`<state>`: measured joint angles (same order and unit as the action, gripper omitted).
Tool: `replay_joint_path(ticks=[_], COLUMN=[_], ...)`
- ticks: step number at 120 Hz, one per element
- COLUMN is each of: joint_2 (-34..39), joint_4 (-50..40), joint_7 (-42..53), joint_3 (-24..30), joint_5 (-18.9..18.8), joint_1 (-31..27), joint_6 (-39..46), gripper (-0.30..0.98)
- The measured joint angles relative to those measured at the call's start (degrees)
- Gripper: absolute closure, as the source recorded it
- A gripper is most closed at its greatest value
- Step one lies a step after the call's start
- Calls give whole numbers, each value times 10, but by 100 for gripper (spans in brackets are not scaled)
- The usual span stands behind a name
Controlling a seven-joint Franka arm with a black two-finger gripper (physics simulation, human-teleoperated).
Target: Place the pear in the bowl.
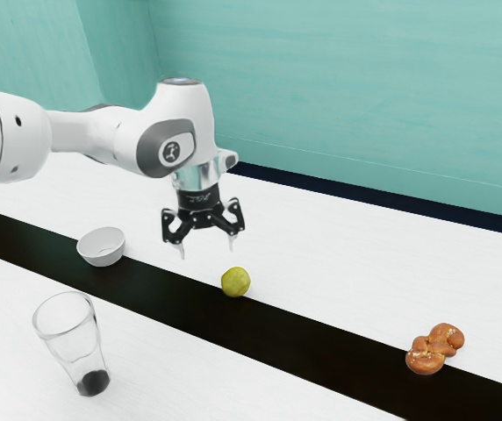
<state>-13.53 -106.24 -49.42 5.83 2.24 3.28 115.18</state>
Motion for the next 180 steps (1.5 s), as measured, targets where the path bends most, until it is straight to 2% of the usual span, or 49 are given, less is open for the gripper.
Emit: replay_joint_path(ticks=[30,71,163,180], joint_2=[-69,-127,-210,-212], joint_4=[-1,21,90,90], joint_7=[-110,-202,-287,-294], joint_3=[-5,-23,-18,-17], joint_5=[17,18,19,20], joint_1=[-1,-2,0,0], joint_6=[90,135,153,153], gripper=[0,0,0,12])
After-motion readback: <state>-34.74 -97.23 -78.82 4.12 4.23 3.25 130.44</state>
